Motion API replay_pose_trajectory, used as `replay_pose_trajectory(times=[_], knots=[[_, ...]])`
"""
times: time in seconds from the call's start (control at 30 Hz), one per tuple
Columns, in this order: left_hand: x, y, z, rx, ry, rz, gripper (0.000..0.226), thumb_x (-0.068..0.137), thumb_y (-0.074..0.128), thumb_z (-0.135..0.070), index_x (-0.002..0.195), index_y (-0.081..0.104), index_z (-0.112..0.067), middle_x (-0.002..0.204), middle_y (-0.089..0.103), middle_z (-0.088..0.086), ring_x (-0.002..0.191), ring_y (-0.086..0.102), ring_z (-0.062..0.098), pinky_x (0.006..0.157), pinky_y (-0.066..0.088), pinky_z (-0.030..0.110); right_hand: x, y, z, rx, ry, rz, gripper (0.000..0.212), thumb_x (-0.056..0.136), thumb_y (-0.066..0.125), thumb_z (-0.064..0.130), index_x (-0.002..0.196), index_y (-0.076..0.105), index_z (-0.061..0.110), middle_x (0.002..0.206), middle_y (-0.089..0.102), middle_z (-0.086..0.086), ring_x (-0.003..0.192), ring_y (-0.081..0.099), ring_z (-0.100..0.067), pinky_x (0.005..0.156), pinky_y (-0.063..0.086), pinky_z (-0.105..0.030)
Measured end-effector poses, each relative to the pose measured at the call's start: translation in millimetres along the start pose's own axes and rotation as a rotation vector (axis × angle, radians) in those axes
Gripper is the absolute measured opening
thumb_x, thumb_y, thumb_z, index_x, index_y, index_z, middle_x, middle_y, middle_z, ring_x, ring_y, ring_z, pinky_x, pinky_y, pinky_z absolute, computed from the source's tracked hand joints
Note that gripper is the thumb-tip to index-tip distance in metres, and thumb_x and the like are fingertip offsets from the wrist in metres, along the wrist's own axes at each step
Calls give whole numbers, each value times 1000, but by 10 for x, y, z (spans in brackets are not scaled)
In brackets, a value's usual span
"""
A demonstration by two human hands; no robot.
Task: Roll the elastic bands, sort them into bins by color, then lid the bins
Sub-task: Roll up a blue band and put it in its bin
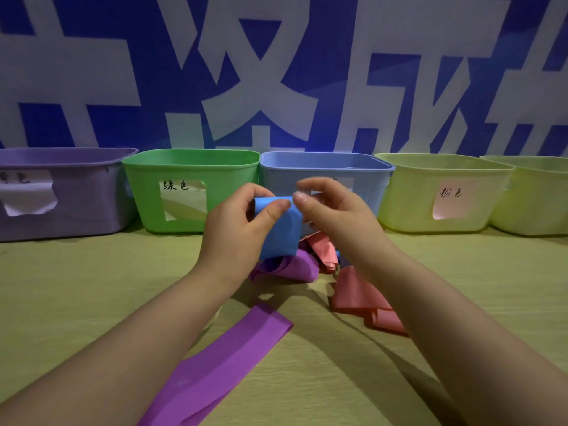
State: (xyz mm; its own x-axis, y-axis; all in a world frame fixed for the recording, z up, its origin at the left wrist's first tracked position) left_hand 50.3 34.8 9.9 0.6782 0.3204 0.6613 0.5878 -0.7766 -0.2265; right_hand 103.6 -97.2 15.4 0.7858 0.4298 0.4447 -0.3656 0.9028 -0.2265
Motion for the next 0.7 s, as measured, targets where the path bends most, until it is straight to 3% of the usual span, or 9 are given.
replay_pose_trajectory(times=[0.13, 0.3, 0.4, 0.5, 0.6, 0.7], knots=[[5, 5, 1, -55, -28, 17, 15, 76, 61, -42, 73, 55, -29, 63, 54, -11, 57, 46, 0, 51, 34, 14, -7, 11, 17, -20, -38, -1, 14, 82, 68, 11, 83, 62, 24, 76, 66, 6, 72, 61, -4, 73, 52, -23], [-6, 31, -25, -67, 12, 60, 12, 80, 64, -31, 81, 53, -35, 76, 58, -13, 66, 50, -1, 56, 39, 12, 4, 9, -3, -34, 0, 17, 19, 91, 56, 23, 73, 64, 23, 52, 58, 15, 57, 54, 2, 66, 47, -17], [-21, 27, -50, -51, 27, 64, 16, 83, 65, -27, 79, 52, -33, 73, 56, -13, 63, 48, -2, 54, 37, 11, -1, 31, -29, 1, 45, 56, 27, 93, 52, 30, 72, 66, 19, 60, 59, 6, 65, 56, -9, 73, 47, -28], [-17, 10, -69, -34, 19, 35, 13, 74, 61, -40, 74, 52, -30, 65, 55, -20, 61, 47, -1, 52, 36, 12, -18, 65, -56, 58, 119, 105, 35, 93, 49, 37, 76, 67, 12, 70, 58, -10, 71, 52, -21, 79, 47, -37], [-6, -18, -61, -10, 16, -17, 24, 69, 59, -46, 71, 53, -22, 60, 55, -18, 57, 46, 0, 50, 34, 13, -29, 84, -36, 51, 127, 112, 36, 92, 48, 41, 74, 65, 15, 66, 58, -5, 68, 52, -18, 71, 46, -26], [-9, -44, -45, -1, 8, -52, 37, 68, 62, -50, 69, 50, -14, 56, 50, -7, 54, 40, 4, 49, 31, 17, -24, 54, 20, 58, 67, 72, 14, 89, 55, 33, 90, 63, 22, 68, 61, 7, 66, 59, -7, 63, 48, -16]])
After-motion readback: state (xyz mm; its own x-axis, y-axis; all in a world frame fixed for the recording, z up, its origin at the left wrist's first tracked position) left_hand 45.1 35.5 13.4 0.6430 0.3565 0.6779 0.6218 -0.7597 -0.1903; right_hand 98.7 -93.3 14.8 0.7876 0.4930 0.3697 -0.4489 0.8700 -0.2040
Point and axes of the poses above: each hand's wrist, its own x-axis towards the middle knuckle, its own y-axis out of the palm, z = x × y, the point moved 5 cm from there along x, towards the middle knuckle
